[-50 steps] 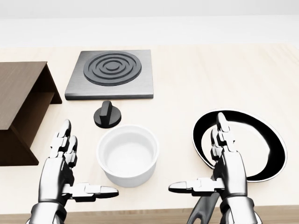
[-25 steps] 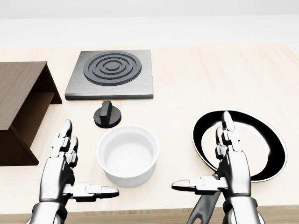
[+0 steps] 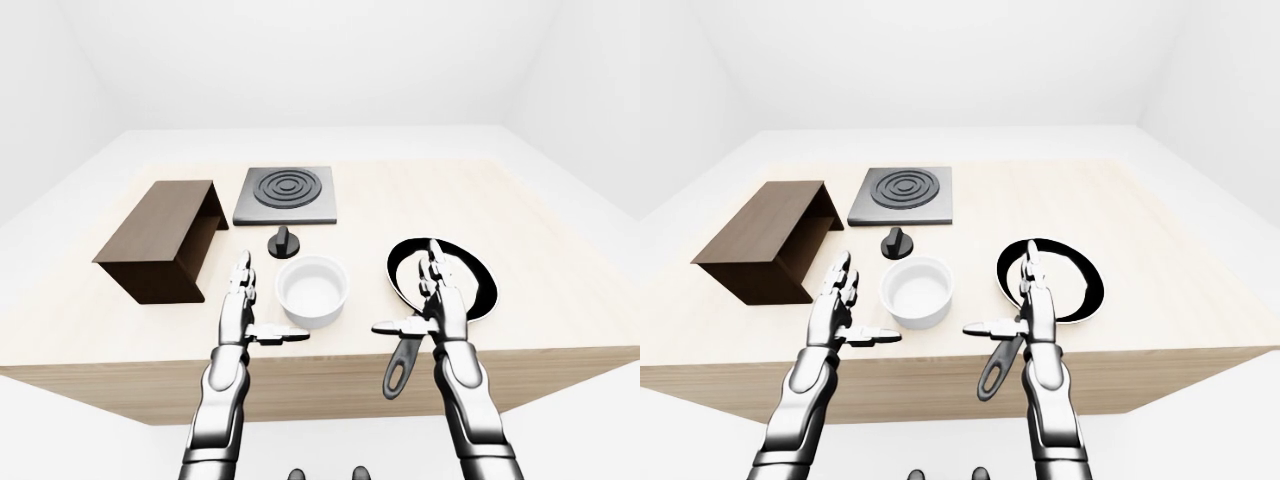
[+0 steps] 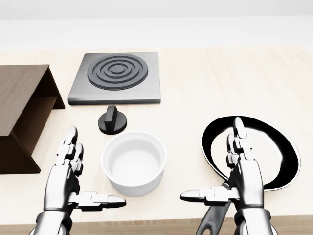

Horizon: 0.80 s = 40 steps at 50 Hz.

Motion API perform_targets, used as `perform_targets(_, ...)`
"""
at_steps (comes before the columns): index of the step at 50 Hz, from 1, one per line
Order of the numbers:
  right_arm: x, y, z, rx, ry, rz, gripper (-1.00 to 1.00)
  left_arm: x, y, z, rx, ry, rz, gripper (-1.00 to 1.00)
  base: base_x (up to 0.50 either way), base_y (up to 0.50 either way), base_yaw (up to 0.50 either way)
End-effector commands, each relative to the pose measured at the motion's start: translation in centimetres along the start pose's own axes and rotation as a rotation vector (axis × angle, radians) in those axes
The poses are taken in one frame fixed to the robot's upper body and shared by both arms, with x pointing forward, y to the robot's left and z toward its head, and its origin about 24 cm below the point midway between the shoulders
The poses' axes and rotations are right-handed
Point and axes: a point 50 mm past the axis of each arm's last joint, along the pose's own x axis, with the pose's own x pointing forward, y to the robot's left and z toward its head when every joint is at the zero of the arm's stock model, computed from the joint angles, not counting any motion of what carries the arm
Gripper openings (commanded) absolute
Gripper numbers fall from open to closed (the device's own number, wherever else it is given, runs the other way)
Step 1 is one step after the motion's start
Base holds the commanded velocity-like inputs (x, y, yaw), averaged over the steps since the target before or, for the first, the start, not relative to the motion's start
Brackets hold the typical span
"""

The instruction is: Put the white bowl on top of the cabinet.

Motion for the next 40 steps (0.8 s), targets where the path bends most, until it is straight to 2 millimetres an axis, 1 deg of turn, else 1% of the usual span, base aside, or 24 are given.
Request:
perform_targets(1,-0.33,0.07,0.26,0.002,-0.011,0.013,1.0,0.04,-0.06,-0.09,0.003,0.002,0.0,1.0,0.0,0.0,0.0)
perform_targets(15,-0.38,0.09,0.4,0.004,-0.017,0.016,1.0,0.04,-0.09,-0.11,0.005,0.002,-0.001,1.0,0.0,0.17,0.0)
perform_targets(34,-0.49,0.08,0.32,0.01,-0.013,0.022,1.0,0.12,-0.15,-0.23,0.005,0.005,-0.003,1.0,0.0,0.33,0.0)
perform_targets(36,-0.56,0.1,0.42,0.021,-0.018,0.029,1.0,0.08,-0.24,-0.27,0.006,0.005,-0.004,1.0,0.0,0.06,0.0)
perform_targets(37,-0.25,-0.06,0.18,0.008,-0.008,0.007,1.0,0.24,-0.77,-0.17,0.056,0.035,0.019,1.0,0.0,0.0,0.0)
perform_targets(40,-0.3,-0.04,0.13,0.006,-0.005,0.007,1.0,0.17,-0.75,-0.15,0.057,0.037,0.021,1.0,0.0,0.0,0.0)
